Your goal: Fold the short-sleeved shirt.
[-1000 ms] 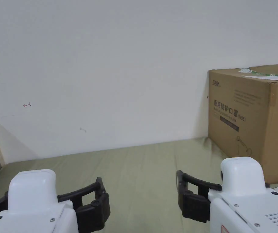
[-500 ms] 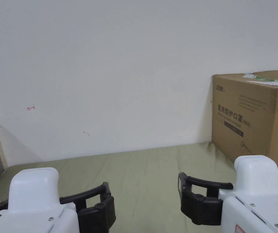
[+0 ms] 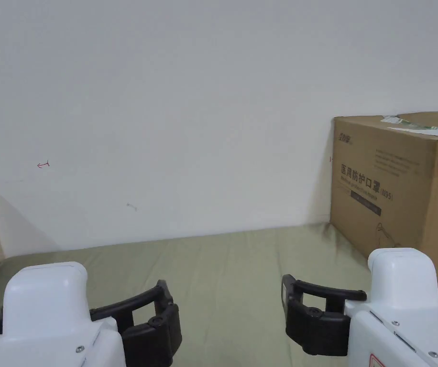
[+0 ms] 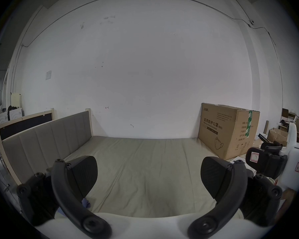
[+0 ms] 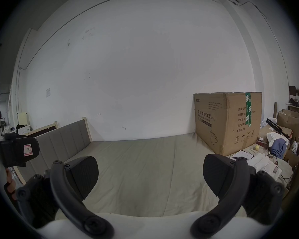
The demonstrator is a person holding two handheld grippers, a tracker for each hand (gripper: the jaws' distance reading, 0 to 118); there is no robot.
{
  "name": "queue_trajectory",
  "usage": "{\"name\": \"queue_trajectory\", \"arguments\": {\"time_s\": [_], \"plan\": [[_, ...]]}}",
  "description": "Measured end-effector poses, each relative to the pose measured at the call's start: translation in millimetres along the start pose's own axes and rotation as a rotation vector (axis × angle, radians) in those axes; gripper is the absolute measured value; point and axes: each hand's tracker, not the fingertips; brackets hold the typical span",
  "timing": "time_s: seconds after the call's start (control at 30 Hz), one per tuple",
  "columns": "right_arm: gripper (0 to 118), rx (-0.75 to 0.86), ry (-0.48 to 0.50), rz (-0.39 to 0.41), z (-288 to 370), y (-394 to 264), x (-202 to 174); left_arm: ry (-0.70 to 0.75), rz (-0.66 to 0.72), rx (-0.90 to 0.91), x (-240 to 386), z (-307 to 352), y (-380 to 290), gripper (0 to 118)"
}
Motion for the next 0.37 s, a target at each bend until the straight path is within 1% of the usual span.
{"name": "queue_trajectory", "arguments": {"time_s": [0.1,0.23,0.37], "plan": [[118,-0.013,-0.001,0.003,-3,-2,-1,0.022,-0.030,0.008,3,-2,-4,117],[118,-0.019,0.003,0.007,-4,-3,-2,0.022,0.008,-0.015,-1,-9,-4,117],[118,-0.020,0.002,0.015,-4,-2,-3,0.036,0.009,-0.018,-2,-11,-6,117]]}}
